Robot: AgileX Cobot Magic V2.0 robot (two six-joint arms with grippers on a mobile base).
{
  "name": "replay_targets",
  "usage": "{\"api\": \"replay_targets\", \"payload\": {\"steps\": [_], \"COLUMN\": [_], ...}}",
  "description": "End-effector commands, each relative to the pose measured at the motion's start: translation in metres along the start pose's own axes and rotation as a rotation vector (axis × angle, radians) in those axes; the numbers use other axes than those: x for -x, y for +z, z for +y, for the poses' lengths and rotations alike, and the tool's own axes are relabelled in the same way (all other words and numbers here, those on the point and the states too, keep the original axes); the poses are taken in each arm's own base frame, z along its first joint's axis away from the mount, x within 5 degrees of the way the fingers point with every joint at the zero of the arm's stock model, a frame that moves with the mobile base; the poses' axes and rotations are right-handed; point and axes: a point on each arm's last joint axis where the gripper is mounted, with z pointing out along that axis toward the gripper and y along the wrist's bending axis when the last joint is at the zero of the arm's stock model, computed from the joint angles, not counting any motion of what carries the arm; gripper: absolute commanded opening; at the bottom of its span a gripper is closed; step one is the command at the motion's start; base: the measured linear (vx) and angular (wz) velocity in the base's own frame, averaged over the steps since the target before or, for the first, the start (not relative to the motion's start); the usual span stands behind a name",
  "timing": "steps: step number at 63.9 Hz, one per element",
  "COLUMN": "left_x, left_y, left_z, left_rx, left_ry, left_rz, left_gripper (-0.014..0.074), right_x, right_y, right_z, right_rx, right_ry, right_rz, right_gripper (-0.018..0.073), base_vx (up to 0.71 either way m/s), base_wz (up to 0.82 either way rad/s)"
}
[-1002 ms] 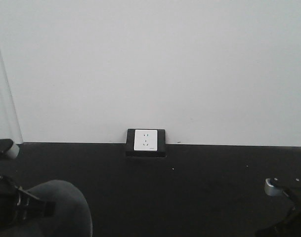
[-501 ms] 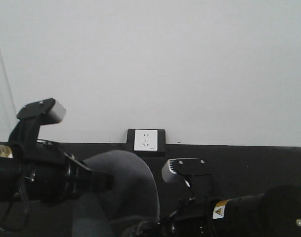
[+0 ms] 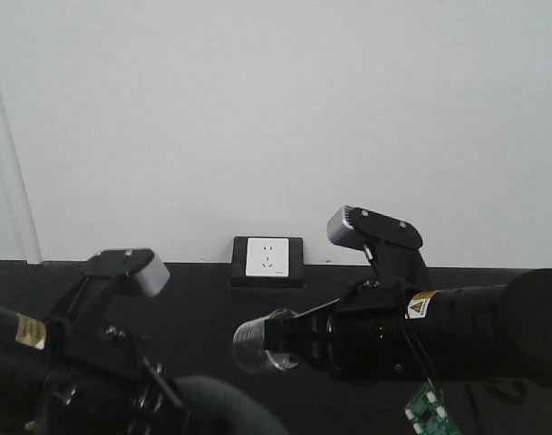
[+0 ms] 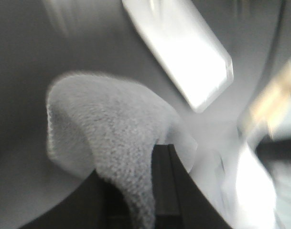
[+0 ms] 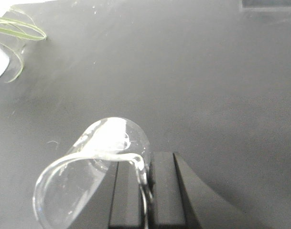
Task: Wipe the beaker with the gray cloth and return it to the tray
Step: 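Rub the gray cloth over the beaker held by the right gripper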
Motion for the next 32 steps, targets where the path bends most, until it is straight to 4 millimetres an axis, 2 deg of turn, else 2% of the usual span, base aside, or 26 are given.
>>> {"api": "replay_targets", "payload": {"steps": [1, 8, 17, 22, 32], "left_x": [0.028, 0.052, 0.062, 0.056, 0.023], "left_y": [-0.017, -0.028, -0.036, -0.031, -0.010], "left_z": [-0.009, -0.005, -0.004, -0.005, -0.007], "left_rx": [-0.015, 0.022, 0.039, 0.028, -0.019], "left_ry": [-0.001, -0.009, -0.013, -0.010, -0.005], "left_rz": [-0.300, -0.586, -0.725, -0.635, -0.217], "left_gripper": [0.0000, 0.0000, 0.0000, 0.0000, 0.0000], "right_x": [0.005, -0.005, -0.007, -0.003, 0.011], "right_y": [-0.014, -0.014, -0.014, -0.014, -0.014], "right_z": [0.011, 0.011, 0.011, 0.011, 0.009], "right_rx": [0.052, 0.058, 0.063, 0.058, 0.042], "right_ry": [0.022, 0.017, -0.002, -0.001, 0.066], "right_rz": [0.020, 0.126, 0.150, 0.104, -0.050], "right_gripper": [-0.0009, -0.0009, -0.0009, -0.0009, -0.0009], "base_vx": [0.00, 0.00, 0.00, 0.00, 0.00], "base_wz": [0.00, 0.00, 0.00, 0.00, 0.00]}}
